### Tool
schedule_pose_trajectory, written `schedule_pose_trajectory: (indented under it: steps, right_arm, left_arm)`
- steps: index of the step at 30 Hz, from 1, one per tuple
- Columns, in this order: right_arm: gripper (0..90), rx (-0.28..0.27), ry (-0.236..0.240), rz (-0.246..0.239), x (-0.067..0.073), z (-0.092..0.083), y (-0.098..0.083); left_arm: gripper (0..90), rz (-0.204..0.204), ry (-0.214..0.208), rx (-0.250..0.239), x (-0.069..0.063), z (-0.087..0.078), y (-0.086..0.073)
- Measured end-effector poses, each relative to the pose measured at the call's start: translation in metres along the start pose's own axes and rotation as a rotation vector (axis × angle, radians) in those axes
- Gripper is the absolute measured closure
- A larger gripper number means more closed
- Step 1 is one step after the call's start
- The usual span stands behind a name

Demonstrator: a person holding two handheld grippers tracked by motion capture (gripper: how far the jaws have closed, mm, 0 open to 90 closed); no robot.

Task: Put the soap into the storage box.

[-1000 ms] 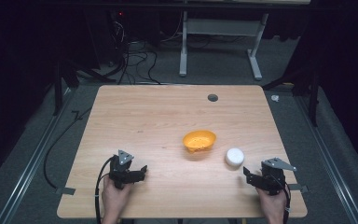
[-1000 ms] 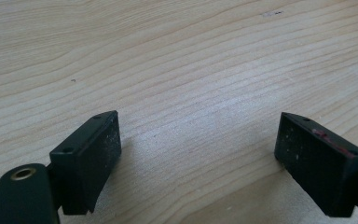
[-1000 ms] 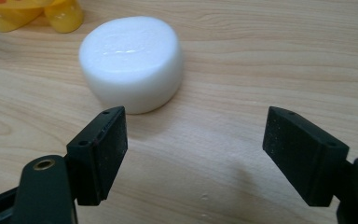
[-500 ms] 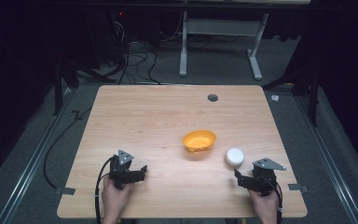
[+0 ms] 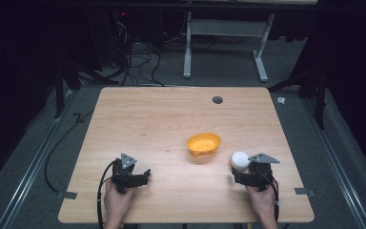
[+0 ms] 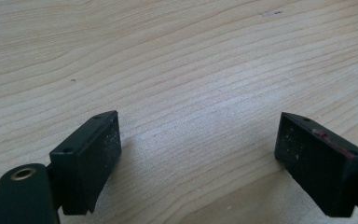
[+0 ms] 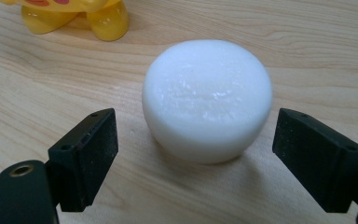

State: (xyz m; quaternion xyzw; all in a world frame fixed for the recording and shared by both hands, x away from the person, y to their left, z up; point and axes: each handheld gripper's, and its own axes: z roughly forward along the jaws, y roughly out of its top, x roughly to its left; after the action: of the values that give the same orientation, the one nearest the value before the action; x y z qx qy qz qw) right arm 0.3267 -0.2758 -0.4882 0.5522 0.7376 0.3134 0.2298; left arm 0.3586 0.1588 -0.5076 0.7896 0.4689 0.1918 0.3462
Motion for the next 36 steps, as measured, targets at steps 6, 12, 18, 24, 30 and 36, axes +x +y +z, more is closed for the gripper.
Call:
schedule_pose_trajectory:
  steps: [6, 12, 18, 24, 30, 36]
  right_arm:
    - [14.5, 0.024, -0.021, 0.002, 0.002, 0.012, 0.008]
    - [15.3, 0.049, -0.029, 0.008, 0.002, 0.018, 0.009]
    - [18.3, 0.049, -0.033, 0.023, 0.001, 0.024, 0.009]
    - [22.8, 0.029, -0.035, 0.018, 0.0, 0.024, 0.008]
    - [23.1, 0.017, -0.037, 0.018, 0.0, 0.024, 0.007]
    - [23.3, 0.029, -0.034, 0.019, -0.001, 0.024, 0.008]
  left_arm:
    - [14.9, 0.0, 0.0, 0.0, 0.0, 0.0, 0.0]
    - [14.8, 0.0, 0.002, 0.0, 0.0, 0.0, 0.0]
    - [14.8, -0.001, 0.001, -0.001, 0.0, 0.0, 0.0]
    - [14.9, 0.0, 0.001, -0.001, 0.0, 0.0, 0.0]
    - [14.9, -0.001, 0.001, -0.001, 0.0, 0.0, 0.0]
    - [14.8, 0.0, 0.0, 0.0, 0.0, 0.0, 0.0]
